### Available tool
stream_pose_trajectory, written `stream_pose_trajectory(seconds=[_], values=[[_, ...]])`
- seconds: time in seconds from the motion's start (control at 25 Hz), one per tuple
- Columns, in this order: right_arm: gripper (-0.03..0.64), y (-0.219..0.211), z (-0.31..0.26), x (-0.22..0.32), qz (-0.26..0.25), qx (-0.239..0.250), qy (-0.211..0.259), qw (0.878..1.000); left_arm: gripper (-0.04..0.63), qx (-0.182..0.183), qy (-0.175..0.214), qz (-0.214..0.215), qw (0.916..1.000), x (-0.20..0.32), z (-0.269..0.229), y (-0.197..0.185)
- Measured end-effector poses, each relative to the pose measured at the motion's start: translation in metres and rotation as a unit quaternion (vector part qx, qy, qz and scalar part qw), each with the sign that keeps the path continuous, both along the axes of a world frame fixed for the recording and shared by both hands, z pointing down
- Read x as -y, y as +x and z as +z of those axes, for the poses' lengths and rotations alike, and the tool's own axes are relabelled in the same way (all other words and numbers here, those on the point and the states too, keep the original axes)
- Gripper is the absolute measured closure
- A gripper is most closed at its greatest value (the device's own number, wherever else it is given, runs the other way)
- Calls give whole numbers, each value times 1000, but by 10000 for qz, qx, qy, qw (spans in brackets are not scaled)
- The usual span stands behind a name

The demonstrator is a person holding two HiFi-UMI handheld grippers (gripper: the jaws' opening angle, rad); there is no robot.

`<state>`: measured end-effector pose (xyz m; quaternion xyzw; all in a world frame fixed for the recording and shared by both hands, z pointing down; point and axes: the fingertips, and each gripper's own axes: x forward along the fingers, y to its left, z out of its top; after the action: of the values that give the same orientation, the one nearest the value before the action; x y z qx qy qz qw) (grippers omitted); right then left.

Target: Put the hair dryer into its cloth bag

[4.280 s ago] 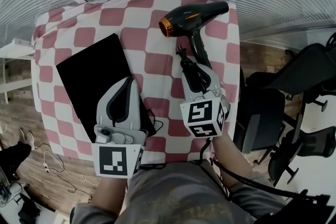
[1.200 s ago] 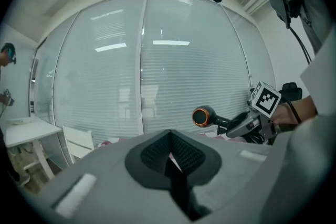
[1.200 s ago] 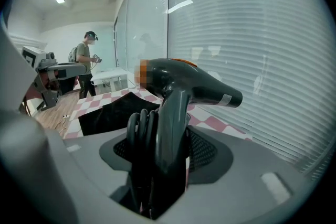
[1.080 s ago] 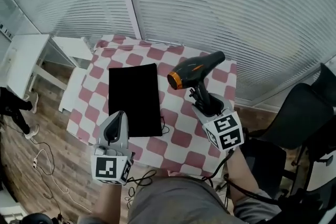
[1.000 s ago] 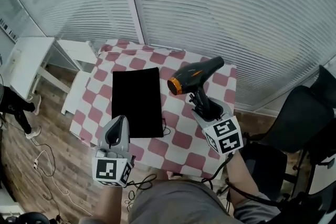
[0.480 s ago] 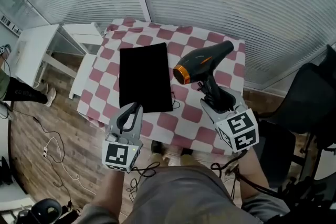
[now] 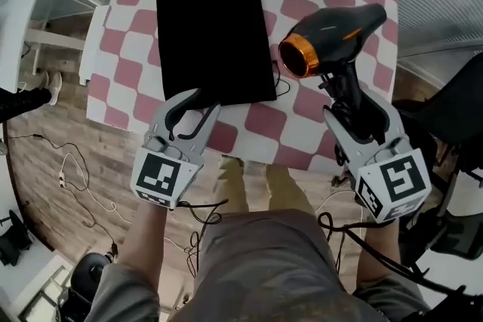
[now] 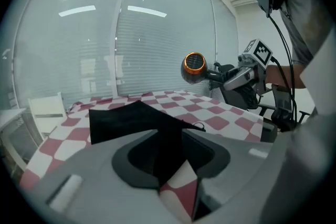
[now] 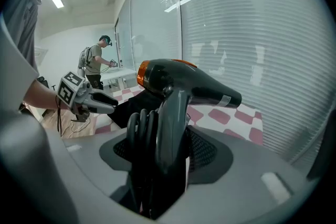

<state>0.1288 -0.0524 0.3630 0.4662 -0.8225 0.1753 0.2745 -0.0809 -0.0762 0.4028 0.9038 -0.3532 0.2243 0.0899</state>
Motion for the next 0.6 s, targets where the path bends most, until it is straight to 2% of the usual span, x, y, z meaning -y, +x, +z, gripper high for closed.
stream_pose_trajectory(seconds=[0.28,0.44,0.6], values=[[341,-20,24,-17,13,-2,-298,9996,399,423,-663,459,9958,-6,53,-14],[341,-24,30,-17,52,0,-295,9995,400,1006,-649,860,9891,-7,72,-12],[341,-26,33,-19,38,-19,-318,9995,443,1273,-651,1165,9828,-12,77,-9]])
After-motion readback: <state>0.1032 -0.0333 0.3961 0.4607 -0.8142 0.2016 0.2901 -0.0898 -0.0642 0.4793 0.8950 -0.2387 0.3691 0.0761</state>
